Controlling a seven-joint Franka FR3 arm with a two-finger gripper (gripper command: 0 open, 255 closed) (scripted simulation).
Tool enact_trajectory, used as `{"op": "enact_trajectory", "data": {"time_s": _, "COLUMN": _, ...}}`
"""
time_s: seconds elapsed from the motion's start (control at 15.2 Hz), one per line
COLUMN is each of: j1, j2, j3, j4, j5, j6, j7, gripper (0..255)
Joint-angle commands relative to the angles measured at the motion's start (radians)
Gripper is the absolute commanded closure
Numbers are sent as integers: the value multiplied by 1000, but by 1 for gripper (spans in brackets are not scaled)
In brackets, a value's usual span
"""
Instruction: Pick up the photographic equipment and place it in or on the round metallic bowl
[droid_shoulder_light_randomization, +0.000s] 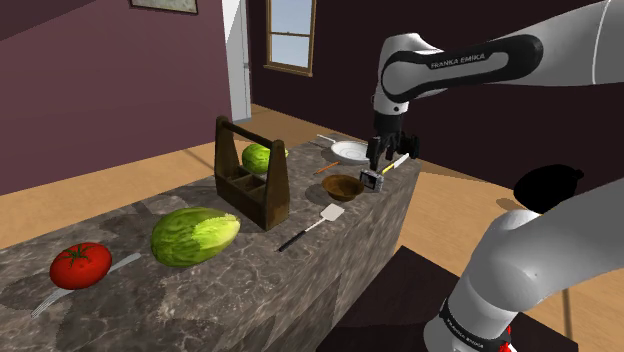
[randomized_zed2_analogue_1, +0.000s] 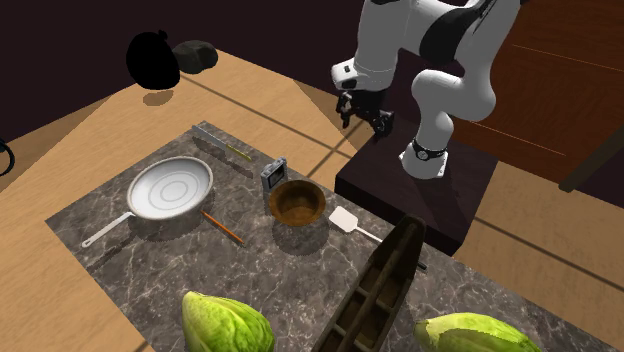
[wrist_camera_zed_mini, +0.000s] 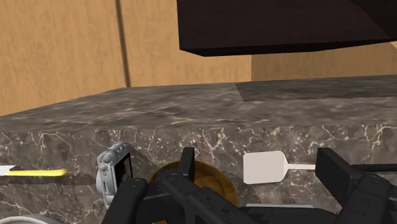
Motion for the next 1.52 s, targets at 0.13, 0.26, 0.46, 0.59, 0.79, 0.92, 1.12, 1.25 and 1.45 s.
{"op": "enact_trajectory", "data": {"time_s": 0.13, "j1": -15, "j2": 117, "j3": -74, "j4": 33, "j5": -11, "j6": 96, "j7": -80, "gripper": 0}}
{"op": "enact_trajectory", "data": {"time_s": 0.26, "j1": -19, "j2": 183, "j3": -109, "j4": 59, "j5": -6, "j6": 141, "j7": -122, "gripper": 0}}
{"op": "enact_trajectory", "data": {"time_s": 0.46, "j1": -23, "j2": 288, "j3": -160, "j4": 107, "j5": 15, "j6": 203, "j7": -188, "gripper": 0}}
{"op": "enact_trajectory", "data": {"time_s": 0.59, "j1": -26, "j2": 362, "j3": -191, "j4": 146, "j5": 38, "j6": 239, "j7": -237, "gripper": 0}}
{"op": "enact_trajectory", "data": {"time_s": 0.79, "j1": -33, "j2": 478, "j3": -231, "j4": 214, "j5": 90, "j6": 285, "j7": -315, "gripper": 0}}
{"op": "enact_trajectory", "data": {"time_s": 0.92, "j1": -42, "j2": 559, "j3": -251, "j4": 265, "j5": 133, "j6": 308, "j7": -370, "gripper": 0}}
{"op": "enact_trajectory", "data": {"time_s": 1.12, "j1": -67, "j2": 684, "j3": -267, "j4": 354, "j5": 207, "j6": 331, "j7": -454, "gripper": 0}}
{"op": "enact_trajectory", "data": {"time_s": 1.25, "j1": -92, "j2": 767, "j3": -269, "j4": 420, "j5": 258, "j6": 338, "j7": -507, "gripper": 0}}
{"op": "enact_trajectory", "data": {"time_s": 1.45, "j1": -127, "j2": 856, "j3": -262, "j4": 498, "j5": 308, "j6": 338, "j7": -557, "gripper": 0}}
